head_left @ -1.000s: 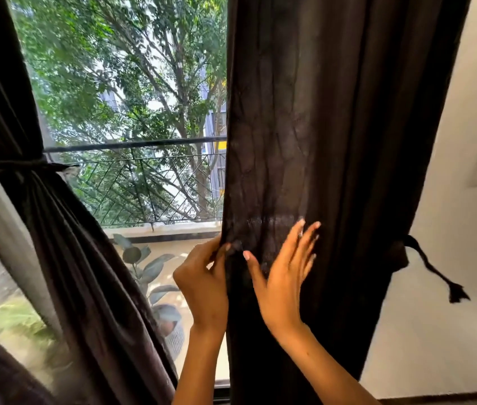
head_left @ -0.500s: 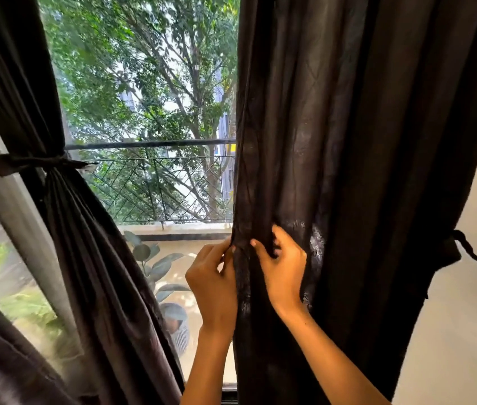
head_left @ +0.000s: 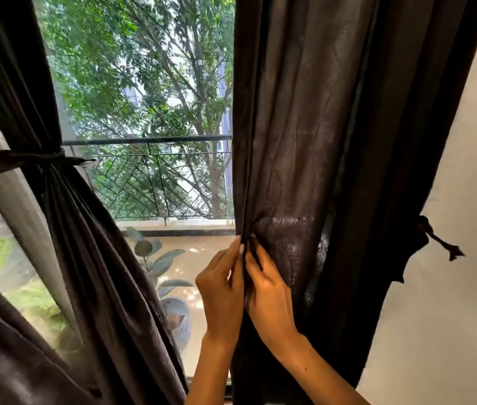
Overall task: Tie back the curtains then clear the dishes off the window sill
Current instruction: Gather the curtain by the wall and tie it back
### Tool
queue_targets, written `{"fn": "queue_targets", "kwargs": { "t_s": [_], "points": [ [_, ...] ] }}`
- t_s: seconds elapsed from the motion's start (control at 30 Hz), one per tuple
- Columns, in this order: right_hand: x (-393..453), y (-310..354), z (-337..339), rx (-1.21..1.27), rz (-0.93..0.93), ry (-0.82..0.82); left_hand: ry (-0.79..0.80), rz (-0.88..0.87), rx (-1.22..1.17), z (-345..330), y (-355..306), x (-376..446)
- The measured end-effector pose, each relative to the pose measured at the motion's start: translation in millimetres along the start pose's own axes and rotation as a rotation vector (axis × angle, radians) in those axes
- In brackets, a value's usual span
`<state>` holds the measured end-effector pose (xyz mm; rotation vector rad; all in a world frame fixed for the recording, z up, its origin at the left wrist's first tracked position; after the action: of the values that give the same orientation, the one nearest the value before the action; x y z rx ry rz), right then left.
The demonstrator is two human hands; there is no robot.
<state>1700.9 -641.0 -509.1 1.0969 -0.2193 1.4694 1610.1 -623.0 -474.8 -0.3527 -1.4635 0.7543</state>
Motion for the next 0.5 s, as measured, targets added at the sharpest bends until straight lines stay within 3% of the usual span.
{"fn": "queue_targets", "kwargs": {
  "t_s": [0.27, 0.33, 0.4, 0.5],
  "points": [
    [5.1, -4.9, 5.8, 0.03, 0.039, 0.157, -0.021, 0.135, -0.061, -1.5, 4.1, 7.6],
    [6.7, -8.3, 14.7, -0.049, 0.019, 0.025, -0.046, 0.198, -0.072, 0.8, 13.1, 10.7],
    [9.6, -15.3, 29.8, -0.103, -0.171, -0.173, -0.057, 0.268, -0.109, 5.1, 21.7, 14.3],
    [18.0, -27.6, 42.3, 0.092, -0.38, -0.299, -0.072, 0.276, -0.107, 12.8, 26.5, 19.1]
  ]
}}
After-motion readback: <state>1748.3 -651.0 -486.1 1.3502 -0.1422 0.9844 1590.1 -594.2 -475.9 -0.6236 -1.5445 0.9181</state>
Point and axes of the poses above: each hand's wrist, its own x-axis towards the middle knuckle, its own z-axis out of the back of the hand, y = z × x, the point moved 4 cm from there along x, towards the middle knuckle, and after that the axes turned 3 degrees about y, right-handed, at the moved point
